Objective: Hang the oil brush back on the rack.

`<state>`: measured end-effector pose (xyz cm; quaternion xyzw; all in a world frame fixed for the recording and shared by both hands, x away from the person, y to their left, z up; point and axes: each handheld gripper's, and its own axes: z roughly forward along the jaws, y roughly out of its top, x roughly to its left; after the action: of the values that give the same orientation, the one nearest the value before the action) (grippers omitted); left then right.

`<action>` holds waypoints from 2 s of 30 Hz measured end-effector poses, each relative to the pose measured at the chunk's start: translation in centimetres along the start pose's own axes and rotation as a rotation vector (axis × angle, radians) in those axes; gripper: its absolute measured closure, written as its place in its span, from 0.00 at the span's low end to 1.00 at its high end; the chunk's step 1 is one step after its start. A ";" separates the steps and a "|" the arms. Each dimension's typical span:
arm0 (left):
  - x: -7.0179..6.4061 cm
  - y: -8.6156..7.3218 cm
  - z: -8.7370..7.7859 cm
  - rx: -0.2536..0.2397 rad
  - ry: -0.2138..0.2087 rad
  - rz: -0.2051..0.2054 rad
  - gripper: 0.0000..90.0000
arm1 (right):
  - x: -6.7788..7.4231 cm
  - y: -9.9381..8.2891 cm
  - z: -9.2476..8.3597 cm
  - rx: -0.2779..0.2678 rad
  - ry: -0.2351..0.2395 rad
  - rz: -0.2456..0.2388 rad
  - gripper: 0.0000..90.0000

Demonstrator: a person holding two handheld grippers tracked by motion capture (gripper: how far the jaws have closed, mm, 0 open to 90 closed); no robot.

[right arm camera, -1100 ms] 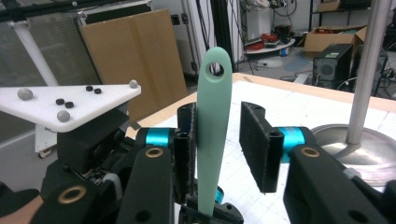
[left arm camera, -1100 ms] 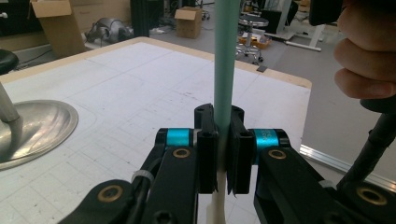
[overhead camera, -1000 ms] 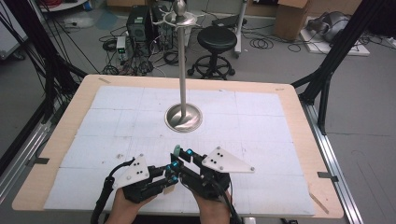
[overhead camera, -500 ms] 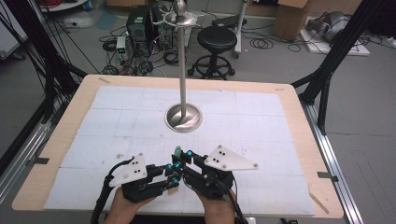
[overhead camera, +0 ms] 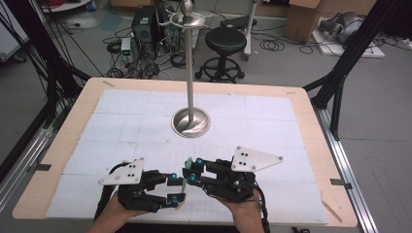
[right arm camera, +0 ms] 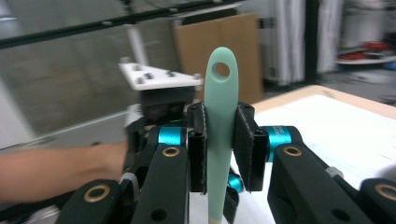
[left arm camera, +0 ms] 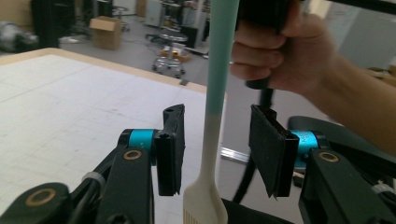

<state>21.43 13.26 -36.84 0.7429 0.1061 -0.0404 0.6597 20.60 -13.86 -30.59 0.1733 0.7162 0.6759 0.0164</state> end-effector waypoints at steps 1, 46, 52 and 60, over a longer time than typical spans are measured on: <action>0.0 0.0 0.0 0.002 -0.017 0.000 0.62 | -0.2 -0.1 -0.1 -0.007 0.036 0.004 0.85; -0.3 -0.5 0.4 0.014 0.243 0.038 0.90 | 1.5 -0.5 0.8 -0.013 -0.236 0.031 0.56; -0.3 -0.5 0.7 0.014 0.283 0.037 0.90 | 2.1 -0.5 2.1 0.012 -0.324 0.041 0.58; -0.4 -0.6 1.2 0.030 0.360 0.047 0.90 | 2.5 -0.5 2.8 0.045 -0.386 0.060 0.75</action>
<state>20.98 12.09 -37.48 0.7502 0.2046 0.1073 0.6195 18.86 -10.47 -30.75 0.3210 0.7092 0.6142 0.1294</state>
